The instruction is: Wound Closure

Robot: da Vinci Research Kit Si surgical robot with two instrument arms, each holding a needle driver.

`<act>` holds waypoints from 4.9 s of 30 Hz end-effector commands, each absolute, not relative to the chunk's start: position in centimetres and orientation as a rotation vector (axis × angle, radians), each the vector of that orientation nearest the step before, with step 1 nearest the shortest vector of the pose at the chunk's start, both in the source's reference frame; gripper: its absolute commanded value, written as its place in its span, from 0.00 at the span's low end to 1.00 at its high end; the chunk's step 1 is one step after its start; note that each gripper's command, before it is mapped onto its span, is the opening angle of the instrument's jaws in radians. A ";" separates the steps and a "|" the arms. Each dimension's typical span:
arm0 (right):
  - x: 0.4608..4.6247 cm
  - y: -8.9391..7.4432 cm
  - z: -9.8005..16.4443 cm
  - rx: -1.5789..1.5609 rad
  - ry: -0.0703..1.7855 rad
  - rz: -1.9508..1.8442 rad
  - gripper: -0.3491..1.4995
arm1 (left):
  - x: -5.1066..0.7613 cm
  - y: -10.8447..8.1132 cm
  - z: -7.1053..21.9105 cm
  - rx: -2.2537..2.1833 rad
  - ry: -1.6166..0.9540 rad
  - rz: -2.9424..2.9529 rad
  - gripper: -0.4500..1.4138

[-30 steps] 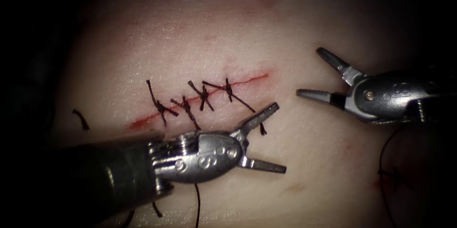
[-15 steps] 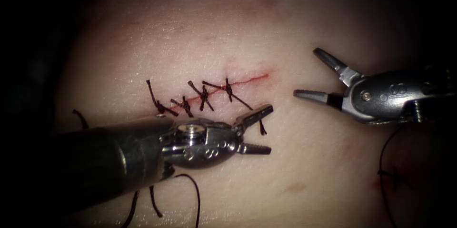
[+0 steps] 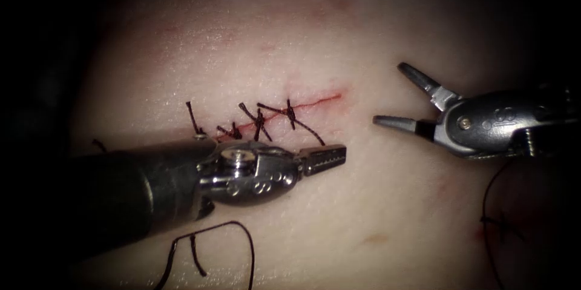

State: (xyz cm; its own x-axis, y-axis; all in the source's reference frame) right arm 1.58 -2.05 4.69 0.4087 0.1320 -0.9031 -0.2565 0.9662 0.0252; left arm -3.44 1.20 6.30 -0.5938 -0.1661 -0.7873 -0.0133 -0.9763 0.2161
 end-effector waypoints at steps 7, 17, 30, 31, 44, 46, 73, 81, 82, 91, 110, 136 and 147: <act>1.85 -2.2 5.1 -0.003 1.259 0.014 0.86 | -3.29 1.2 6.3 1.379 -0.285 -2.696 0.00; 2.26 -2.3 5.2 -0.029 1.397 -0.116 0.87 | -3.26 1.1 6.2 1.384 -0.271 -2.697 0.00; 2.70 -2.4 5.3 -0.091 1.403 -0.210 0.91 | -3.23 1.1 6.1 1.395 -0.257 -2.698 0.00; 2.73 -2.4 5.3 -0.097 1.404 -0.215 0.91 | -3.23 1.1 6.1 1.395 -0.257 -2.699 0.00; 2.99 -2.5 5.4 -0.119 1.454 -0.282 0.84 | -3.23 1.1 6.1 1.396 -0.256 -2.703 0.00; 2.98 -2.5 5.4 -0.120 1.452 -0.280 0.84 | -3.23 1.1 6.1 1.393 -0.258 -2.703 0.00; 2.68 -2.4 5.4 -0.072 1.388 -0.210 0.88 | -3.05 0.9 6.0 1.427 -0.248 -2.704 0.00; 2.14 -2.3 5.0 -0.093 1.411 -0.115 0.95 | -2.43 0.6 5.9 1.443 -0.304 -2.718 0.00; 2.07 -2.3 5.0 -0.102 1.409 -0.100 0.95 | -2.32 0.6 5.9 1.447 -0.316 -2.725 0.00; 1.61 -2.4 4.9 -0.152 1.394 -0.034 0.94 | -1.73 0.4 6.0 1.443 -0.343 -2.769 0.00; 1.46 -2.6 4.8 -0.145 1.299 0.082 0.65 | -1.06 0.0 6.7 1.253 -0.260 -3.020 0.50; 1.46 -2.7 4.8 -0.123 1.194 0.086 0.71 | -1.42 -0.6 5.5 1.916 0.201 -3.125 0.71; 1.50 -2.6 4.8 -0.121 1.186 0.088 0.71 | -1.41 -0.3 5.5 2.049 0.126 -3.167 0.72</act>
